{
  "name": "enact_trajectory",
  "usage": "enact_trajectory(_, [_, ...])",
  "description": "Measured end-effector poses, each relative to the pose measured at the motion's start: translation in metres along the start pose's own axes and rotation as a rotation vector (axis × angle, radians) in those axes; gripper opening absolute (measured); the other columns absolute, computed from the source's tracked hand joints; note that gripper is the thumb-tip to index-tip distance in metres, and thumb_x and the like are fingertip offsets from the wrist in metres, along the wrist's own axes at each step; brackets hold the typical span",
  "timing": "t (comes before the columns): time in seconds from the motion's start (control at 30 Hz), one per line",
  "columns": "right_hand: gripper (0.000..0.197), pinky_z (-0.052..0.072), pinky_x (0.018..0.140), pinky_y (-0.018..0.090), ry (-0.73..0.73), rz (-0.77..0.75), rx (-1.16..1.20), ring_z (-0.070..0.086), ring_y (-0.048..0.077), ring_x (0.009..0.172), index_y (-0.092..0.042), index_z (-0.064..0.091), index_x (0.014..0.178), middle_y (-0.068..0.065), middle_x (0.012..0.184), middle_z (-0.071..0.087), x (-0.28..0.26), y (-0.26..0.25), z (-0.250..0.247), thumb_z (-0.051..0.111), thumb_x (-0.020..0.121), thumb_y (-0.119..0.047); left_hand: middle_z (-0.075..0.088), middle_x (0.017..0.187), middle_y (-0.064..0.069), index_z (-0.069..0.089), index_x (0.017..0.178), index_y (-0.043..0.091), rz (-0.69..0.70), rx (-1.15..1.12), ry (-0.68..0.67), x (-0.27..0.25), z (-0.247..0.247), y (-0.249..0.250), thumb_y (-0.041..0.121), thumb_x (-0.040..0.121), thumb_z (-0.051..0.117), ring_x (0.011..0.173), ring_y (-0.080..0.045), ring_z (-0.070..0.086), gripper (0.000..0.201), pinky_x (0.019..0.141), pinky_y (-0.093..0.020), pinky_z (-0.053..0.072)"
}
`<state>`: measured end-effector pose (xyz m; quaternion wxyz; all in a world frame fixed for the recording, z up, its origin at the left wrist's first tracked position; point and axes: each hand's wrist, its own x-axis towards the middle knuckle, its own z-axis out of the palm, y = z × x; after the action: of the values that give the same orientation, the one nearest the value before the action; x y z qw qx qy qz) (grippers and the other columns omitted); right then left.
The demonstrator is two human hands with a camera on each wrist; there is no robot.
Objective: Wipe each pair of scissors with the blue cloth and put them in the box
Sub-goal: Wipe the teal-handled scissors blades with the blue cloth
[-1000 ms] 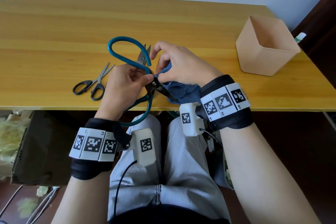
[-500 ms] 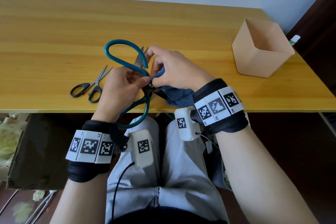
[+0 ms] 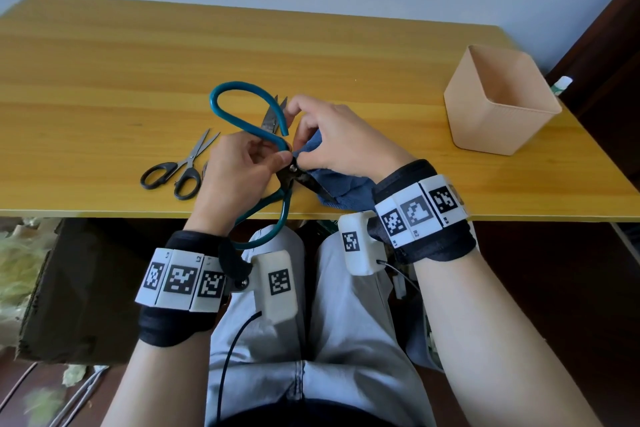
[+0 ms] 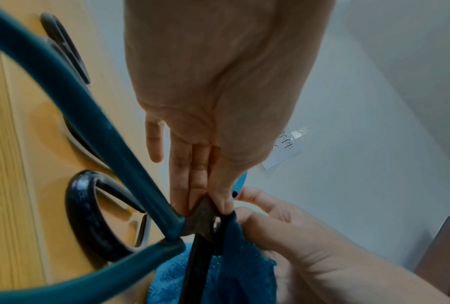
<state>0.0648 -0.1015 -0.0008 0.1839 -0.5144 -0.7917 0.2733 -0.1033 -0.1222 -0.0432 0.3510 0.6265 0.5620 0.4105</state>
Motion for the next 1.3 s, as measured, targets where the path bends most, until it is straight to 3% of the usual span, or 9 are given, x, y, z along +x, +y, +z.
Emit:
enact_trajectory(0.23, [0.039,0.043,0.091,0.036,0.014,0.004,0.043,0.061,0.009,0.080,-0.018,0.054,0.110,-0.008,0.082,0.072,-0.001,0.001,-0.005,0.071,0.077,-0.008,0.075,0.087,-0.006,0.074,0.098,0.006,0.011,0.011,-0.004,0.000,0.001,0.003,0.014,0.089,0.073,0.084,-0.021,0.071,0.012,0.076,-0.033,0.056])
enact_trajectory(0.4, [0.042,0.040,0.080,0.032,0.003,0.004,0.038,0.056,0.000,0.071,-0.019,0.050,0.112,-0.009,0.081,0.071,-0.001,0.002,-0.005,0.073,0.077,-0.011,0.074,0.086,-0.004,0.073,0.096,0.008,0.010,0.028,-0.010,0.001,0.001,0.003,0.015,0.089,0.074,0.081,-0.017,0.069,0.010,0.071,-0.028,0.054])
enact_trajectory(0.63, [0.040,0.044,0.095,0.040,-0.005,0.004,0.055,0.063,0.013,0.086,-0.023,0.051,0.109,-0.007,0.082,0.072,-0.002,0.004,-0.006,0.073,0.077,-0.012,0.075,0.089,-0.005,0.074,0.099,0.008,-0.004,0.007,-0.024,0.002,0.000,0.002,0.015,0.090,0.073,0.085,-0.022,0.071,0.012,0.079,-0.038,0.058])
enact_trajectory(0.77, [0.039,0.037,0.080,0.032,0.033,0.024,0.060,0.056,-0.002,0.071,-0.018,0.051,0.111,-0.008,0.083,0.072,-0.001,0.009,-0.008,0.070,0.078,-0.009,0.075,0.089,-0.004,0.074,0.100,0.008,-0.019,-0.005,-0.014,0.002,0.000,0.002,0.015,0.089,0.073,0.086,-0.021,0.071,0.013,0.082,-0.040,0.059])
enact_trajectory(0.9, [0.044,0.040,0.084,0.036,0.013,0.029,0.036,0.059,0.009,0.080,-0.020,0.050,0.113,-0.008,0.084,0.071,-0.002,0.008,-0.007,0.073,0.077,-0.012,0.075,0.090,-0.004,0.073,0.102,0.007,-0.025,-0.010,-0.011,0.001,0.001,0.003,0.015,0.089,0.074,0.086,-0.021,0.071,0.015,0.083,-0.040,0.059])
enact_trajectory(1.0, [0.042,0.040,0.081,0.034,0.037,0.032,0.053,0.060,0.008,0.078,-0.018,0.049,0.114,-0.008,0.084,0.072,-0.002,0.008,-0.009,0.071,0.078,-0.009,0.075,0.090,-0.005,0.073,0.101,0.007,-0.019,-0.009,-0.010,0.003,0.002,0.004,0.015,0.089,0.074,0.087,-0.020,0.071,0.014,0.083,-0.040,0.058])
enact_trajectory(1.1, [0.042,0.037,0.076,0.034,0.018,0.039,0.048,0.056,0.006,0.073,-0.019,0.050,0.114,-0.007,0.086,0.071,-0.001,0.006,-0.010,0.072,0.079,-0.010,0.075,0.089,-0.004,0.073,0.099,0.009,-0.027,0.002,-0.008,0.005,0.003,0.003,0.016,0.090,0.073,0.085,-0.019,0.070,0.012,0.078,-0.029,0.056])
enact_trajectory(1.17, [0.044,0.046,0.080,0.038,-0.029,0.057,0.045,0.061,0.013,0.082,-0.021,0.049,0.114,-0.006,0.088,0.070,0.001,0.004,-0.011,0.073,0.079,-0.012,0.074,0.089,-0.004,0.073,0.098,0.009,-0.029,0.008,-0.012,0.005,0.003,0.004,0.015,0.090,0.073,0.085,-0.019,0.070,0.011,0.073,-0.023,0.053])
enact_trajectory(1.3, [0.043,0.050,0.088,0.043,-0.042,0.054,0.031,0.064,0.019,0.087,-0.021,0.050,0.112,-0.005,0.085,0.071,0.001,0.003,-0.014,0.073,0.078,-0.010,0.074,0.089,-0.006,0.073,0.098,0.009,-0.032,0.032,-0.022,0.007,0.003,0.006,0.018,0.089,0.074,0.087,-0.022,0.070,0.013,0.081,-0.038,0.056])
